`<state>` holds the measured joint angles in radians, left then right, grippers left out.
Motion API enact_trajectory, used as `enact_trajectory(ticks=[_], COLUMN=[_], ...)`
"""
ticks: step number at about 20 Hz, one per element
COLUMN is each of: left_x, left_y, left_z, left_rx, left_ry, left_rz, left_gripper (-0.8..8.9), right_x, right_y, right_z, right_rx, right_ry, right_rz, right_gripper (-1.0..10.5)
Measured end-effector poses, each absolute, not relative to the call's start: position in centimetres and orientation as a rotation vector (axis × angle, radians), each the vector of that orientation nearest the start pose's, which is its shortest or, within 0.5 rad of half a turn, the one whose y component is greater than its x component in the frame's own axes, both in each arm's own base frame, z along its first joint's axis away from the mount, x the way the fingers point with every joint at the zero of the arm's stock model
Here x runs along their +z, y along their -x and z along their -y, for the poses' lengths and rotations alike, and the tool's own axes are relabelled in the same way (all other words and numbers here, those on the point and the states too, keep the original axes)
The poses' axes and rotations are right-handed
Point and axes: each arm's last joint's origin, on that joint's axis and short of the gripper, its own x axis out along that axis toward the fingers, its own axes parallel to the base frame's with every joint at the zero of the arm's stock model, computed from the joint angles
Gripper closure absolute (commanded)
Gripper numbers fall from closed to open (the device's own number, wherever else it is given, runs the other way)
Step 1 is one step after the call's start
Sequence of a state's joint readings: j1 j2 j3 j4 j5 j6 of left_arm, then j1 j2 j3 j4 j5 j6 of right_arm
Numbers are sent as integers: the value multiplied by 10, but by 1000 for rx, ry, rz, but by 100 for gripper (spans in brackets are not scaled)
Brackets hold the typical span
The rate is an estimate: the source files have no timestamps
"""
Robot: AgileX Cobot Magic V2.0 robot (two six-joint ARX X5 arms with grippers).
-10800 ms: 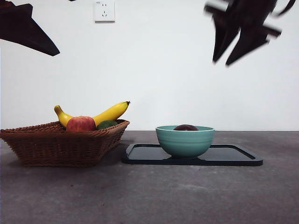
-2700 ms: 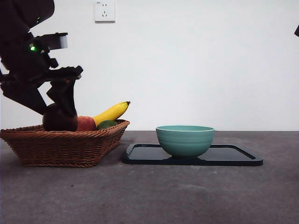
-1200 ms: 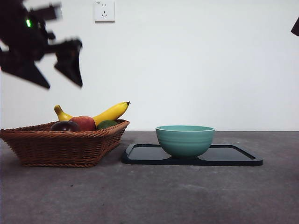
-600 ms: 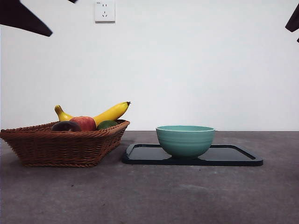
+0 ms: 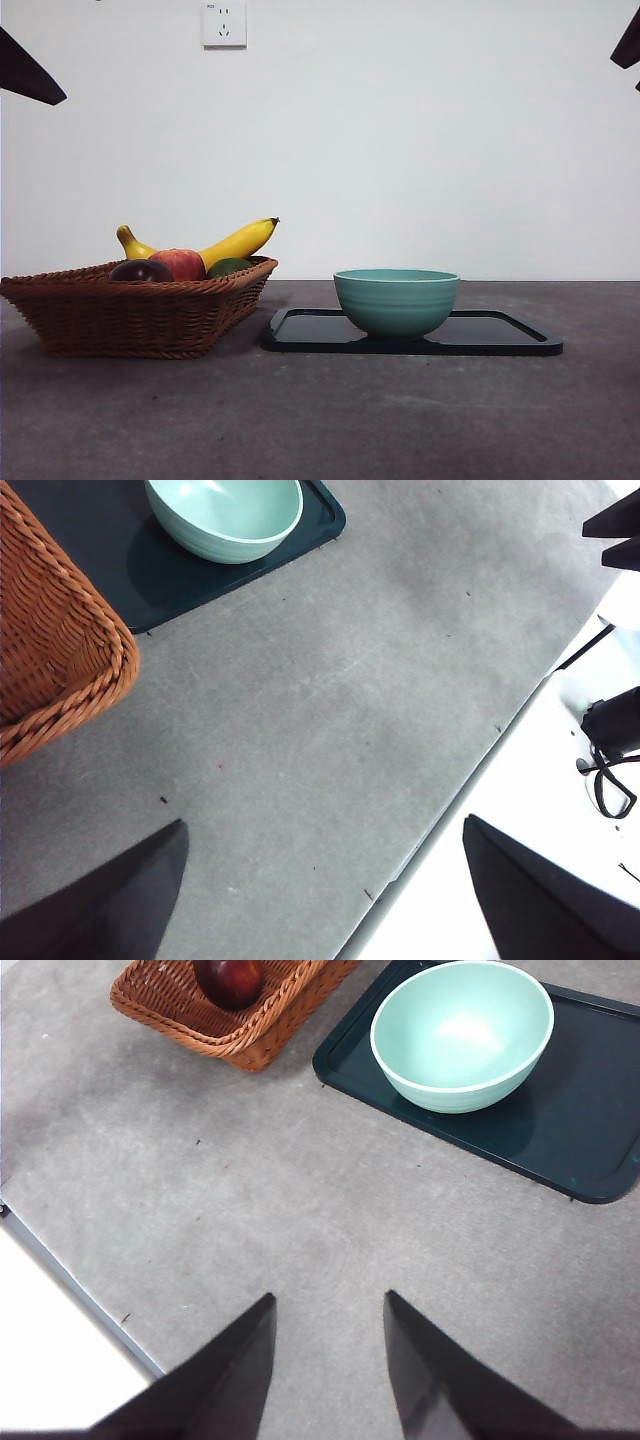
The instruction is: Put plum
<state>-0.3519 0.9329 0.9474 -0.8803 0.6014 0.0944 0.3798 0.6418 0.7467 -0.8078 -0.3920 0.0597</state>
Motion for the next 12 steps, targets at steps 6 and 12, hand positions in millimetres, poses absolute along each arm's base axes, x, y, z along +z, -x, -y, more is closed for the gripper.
enact_trajectory(ticks=[6, 12], left_x=[309, 309], left_y=[-151, -151], left_z=[73, 73], left_rx=[-932, -933], left_ry=[29, 29], left_rz=[-845, -845], left_gripper=[378, 378], right_x=[289, 313], right_y=[-110, -150], right_z=[-55, -68], right_rx=[671, 553], right_ry=[-122, -161], right_rz=[-728, -779], right_gripper=[773, 701])
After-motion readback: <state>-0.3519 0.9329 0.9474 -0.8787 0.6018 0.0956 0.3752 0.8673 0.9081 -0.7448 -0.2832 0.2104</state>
